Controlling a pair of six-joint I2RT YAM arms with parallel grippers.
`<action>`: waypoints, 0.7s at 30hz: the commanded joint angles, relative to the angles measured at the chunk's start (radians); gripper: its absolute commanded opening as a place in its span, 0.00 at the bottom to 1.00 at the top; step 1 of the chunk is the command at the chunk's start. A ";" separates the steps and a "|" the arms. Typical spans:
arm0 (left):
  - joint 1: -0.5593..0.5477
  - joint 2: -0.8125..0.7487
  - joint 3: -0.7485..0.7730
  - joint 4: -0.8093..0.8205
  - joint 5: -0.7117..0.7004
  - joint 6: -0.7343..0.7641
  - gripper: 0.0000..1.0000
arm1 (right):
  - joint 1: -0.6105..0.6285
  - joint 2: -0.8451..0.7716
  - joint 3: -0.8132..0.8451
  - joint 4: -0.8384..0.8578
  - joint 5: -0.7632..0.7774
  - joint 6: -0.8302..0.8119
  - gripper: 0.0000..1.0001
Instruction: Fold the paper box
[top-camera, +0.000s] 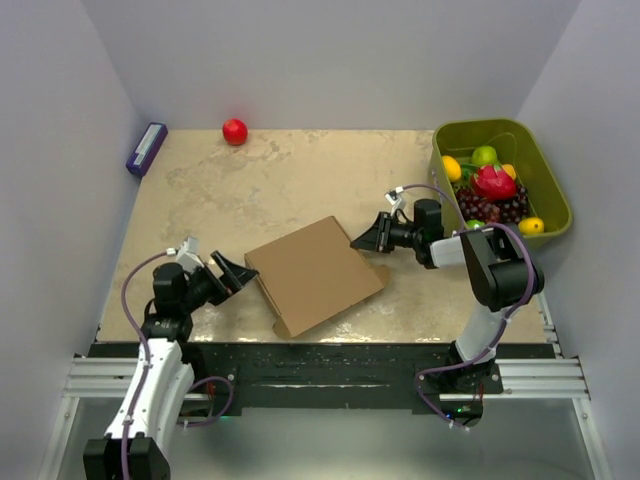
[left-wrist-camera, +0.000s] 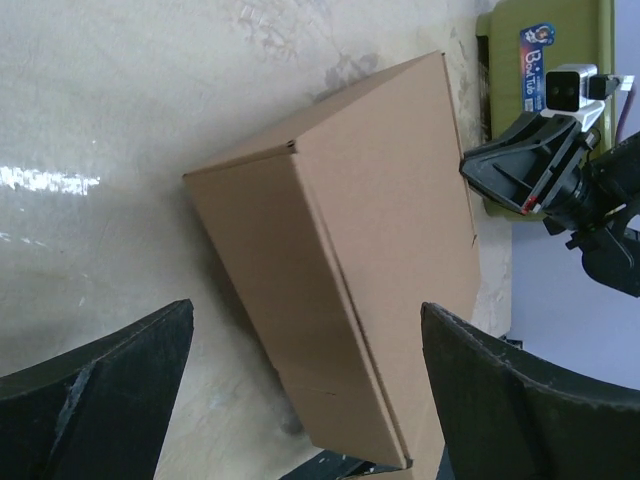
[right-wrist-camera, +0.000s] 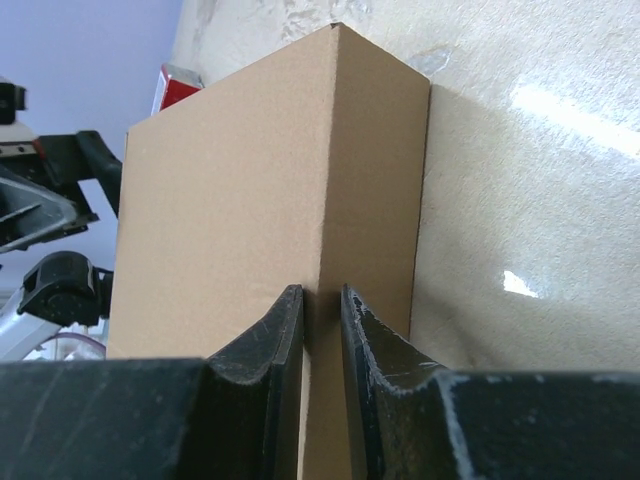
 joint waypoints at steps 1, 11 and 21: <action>0.008 0.017 -0.047 0.188 0.065 -0.078 1.00 | -0.020 0.052 -0.049 -0.112 0.114 -0.047 0.00; -0.069 0.128 -0.236 0.601 0.079 -0.236 0.99 | -0.023 0.053 -0.052 -0.092 0.110 -0.029 0.00; -0.220 0.372 -0.225 0.850 0.014 -0.295 0.99 | -0.023 0.049 -0.064 -0.074 0.118 -0.019 0.00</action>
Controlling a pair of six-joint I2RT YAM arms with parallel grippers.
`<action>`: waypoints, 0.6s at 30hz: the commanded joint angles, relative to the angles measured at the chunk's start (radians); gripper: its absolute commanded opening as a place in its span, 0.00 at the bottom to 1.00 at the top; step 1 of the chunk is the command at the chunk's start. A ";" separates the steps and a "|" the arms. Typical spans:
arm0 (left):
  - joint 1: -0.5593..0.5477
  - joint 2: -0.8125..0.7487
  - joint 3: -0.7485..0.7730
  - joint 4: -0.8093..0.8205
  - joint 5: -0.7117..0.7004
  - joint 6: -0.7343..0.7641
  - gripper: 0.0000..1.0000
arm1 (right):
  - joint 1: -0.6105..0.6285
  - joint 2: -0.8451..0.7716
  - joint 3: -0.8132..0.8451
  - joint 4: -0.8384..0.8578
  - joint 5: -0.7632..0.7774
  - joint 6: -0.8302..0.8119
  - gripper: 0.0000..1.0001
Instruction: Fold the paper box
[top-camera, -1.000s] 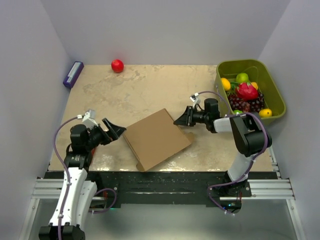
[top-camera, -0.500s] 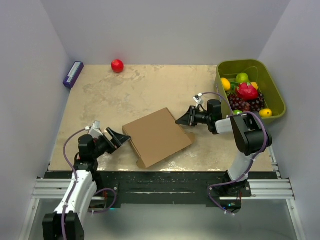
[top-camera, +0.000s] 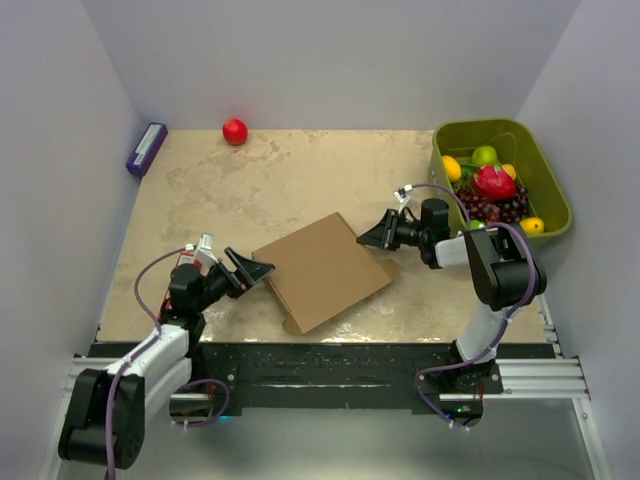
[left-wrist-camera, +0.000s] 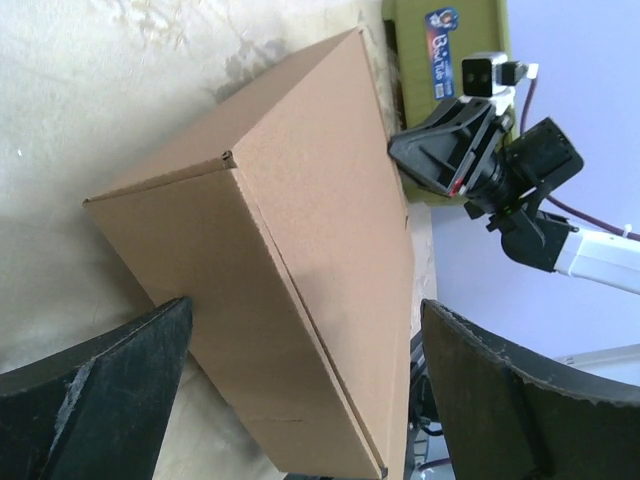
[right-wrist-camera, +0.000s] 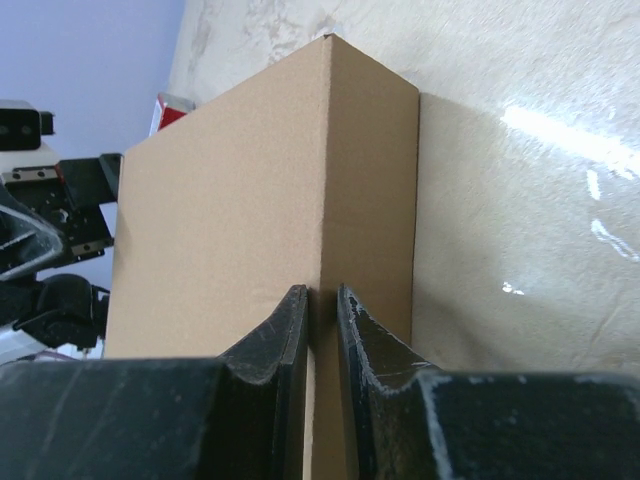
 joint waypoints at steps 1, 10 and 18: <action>-0.050 0.066 -0.080 0.168 0.017 -0.048 1.00 | 0.012 0.047 -0.050 -0.115 0.111 -0.044 0.00; -0.061 -0.080 -0.056 -0.215 -0.098 0.064 1.00 | 0.012 0.051 -0.045 -0.118 0.126 -0.044 0.00; -0.061 -0.145 -0.101 -0.274 -0.107 0.060 1.00 | 0.012 0.051 -0.042 -0.127 0.136 -0.047 0.00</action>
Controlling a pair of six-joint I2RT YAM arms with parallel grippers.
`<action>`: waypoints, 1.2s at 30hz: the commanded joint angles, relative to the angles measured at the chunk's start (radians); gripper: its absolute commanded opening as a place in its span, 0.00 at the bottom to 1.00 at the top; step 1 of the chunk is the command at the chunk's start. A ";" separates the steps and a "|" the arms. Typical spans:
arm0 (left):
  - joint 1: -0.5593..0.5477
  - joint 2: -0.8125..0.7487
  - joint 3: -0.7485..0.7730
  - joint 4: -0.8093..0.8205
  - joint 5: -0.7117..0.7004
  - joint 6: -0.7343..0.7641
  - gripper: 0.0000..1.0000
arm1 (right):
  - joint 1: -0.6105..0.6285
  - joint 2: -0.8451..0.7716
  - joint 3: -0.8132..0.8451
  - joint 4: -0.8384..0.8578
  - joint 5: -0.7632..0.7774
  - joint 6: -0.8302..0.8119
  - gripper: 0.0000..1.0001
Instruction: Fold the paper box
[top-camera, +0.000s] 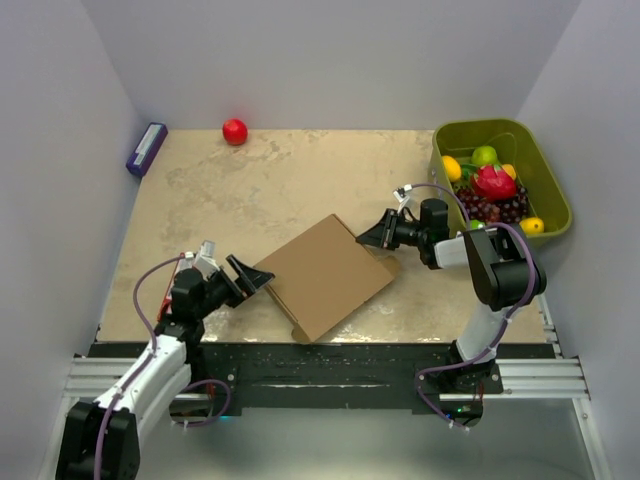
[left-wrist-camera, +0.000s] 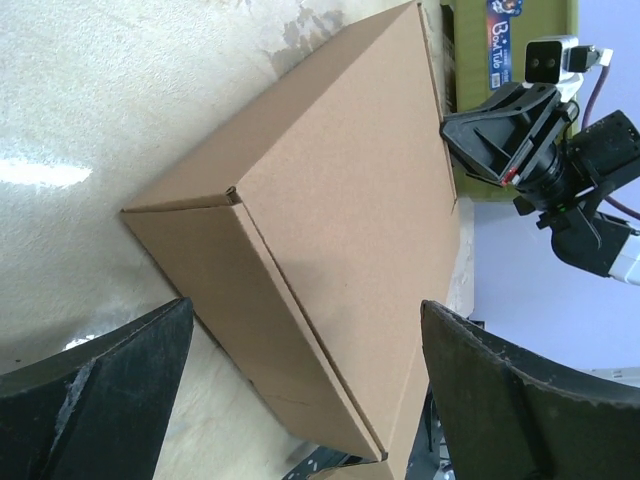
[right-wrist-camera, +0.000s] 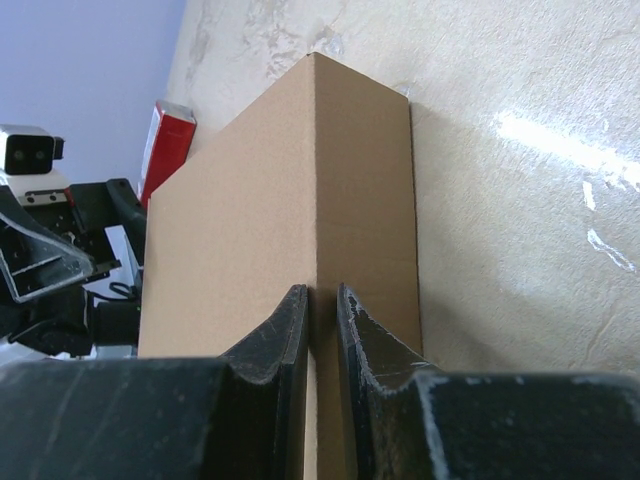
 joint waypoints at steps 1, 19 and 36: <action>-0.003 0.033 -0.115 0.032 0.018 0.004 1.00 | 0.009 0.053 -0.039 -0.149 0.118 -0.055 0.00; -0.005 0.019 -0.156 0.086 0.046 -0.031 1.00 | -0.016 0.064 -0.050 -0.138 0.187 -0.027 0.00; -0.016 0.093 -0.204 0.197 0.046 -0.054 1.00 | -0.023 0.064 -0.036 -0.149 0.193 -0.033 0.00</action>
